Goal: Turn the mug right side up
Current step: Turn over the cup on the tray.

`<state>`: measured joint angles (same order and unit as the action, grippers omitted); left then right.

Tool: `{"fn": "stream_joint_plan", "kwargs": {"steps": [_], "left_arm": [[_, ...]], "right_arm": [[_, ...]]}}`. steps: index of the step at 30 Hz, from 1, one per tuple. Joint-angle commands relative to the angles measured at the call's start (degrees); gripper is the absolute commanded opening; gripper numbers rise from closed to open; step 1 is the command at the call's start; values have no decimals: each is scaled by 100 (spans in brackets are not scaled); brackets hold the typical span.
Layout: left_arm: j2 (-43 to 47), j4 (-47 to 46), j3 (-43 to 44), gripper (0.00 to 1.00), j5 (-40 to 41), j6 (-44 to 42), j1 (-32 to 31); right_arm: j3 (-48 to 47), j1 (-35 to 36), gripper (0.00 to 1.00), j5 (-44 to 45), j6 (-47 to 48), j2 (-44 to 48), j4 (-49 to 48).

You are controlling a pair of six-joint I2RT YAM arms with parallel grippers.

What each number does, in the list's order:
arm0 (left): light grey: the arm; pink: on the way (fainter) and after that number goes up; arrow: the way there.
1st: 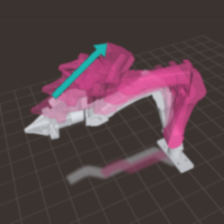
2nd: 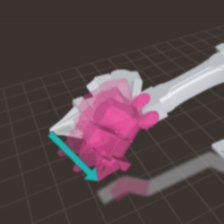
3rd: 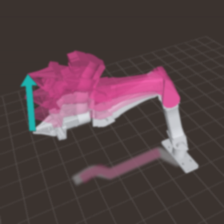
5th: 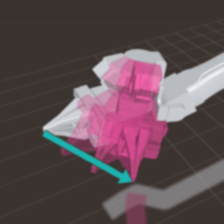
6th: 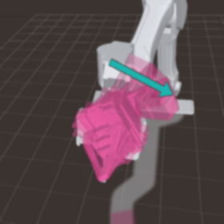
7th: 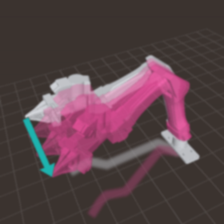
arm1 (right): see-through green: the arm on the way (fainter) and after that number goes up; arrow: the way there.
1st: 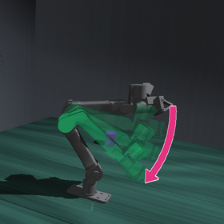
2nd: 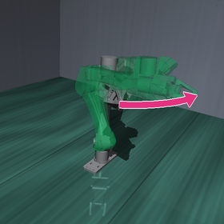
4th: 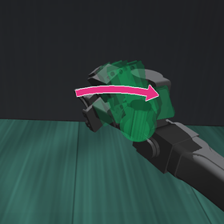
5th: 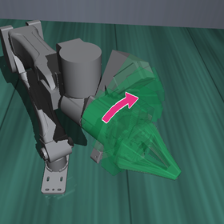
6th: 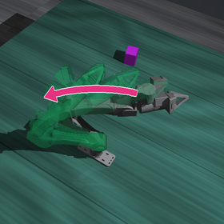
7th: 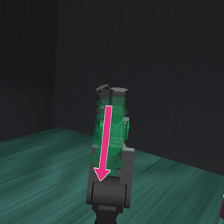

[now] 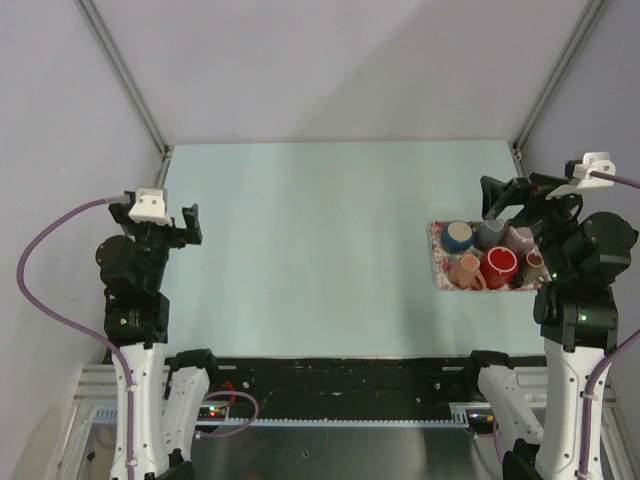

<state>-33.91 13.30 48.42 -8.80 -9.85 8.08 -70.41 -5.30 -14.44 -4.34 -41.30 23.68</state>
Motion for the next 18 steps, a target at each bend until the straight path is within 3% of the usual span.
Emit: {"fn": "stream_joint_plan", "kwargs": {"steps": [1,12,18], "left_arm": [[-14,-297,-40,98,-144,117,63],[-106,-305,11,98,-379,-41,62],[-103,-81,88,98,-495,-401,62]], "right_arm": [[-96,29,100,139,88,-1,-177],[-8,33,100,-661,1631,-170,103],[128,136,100,-586,2380,-141,764]]}}
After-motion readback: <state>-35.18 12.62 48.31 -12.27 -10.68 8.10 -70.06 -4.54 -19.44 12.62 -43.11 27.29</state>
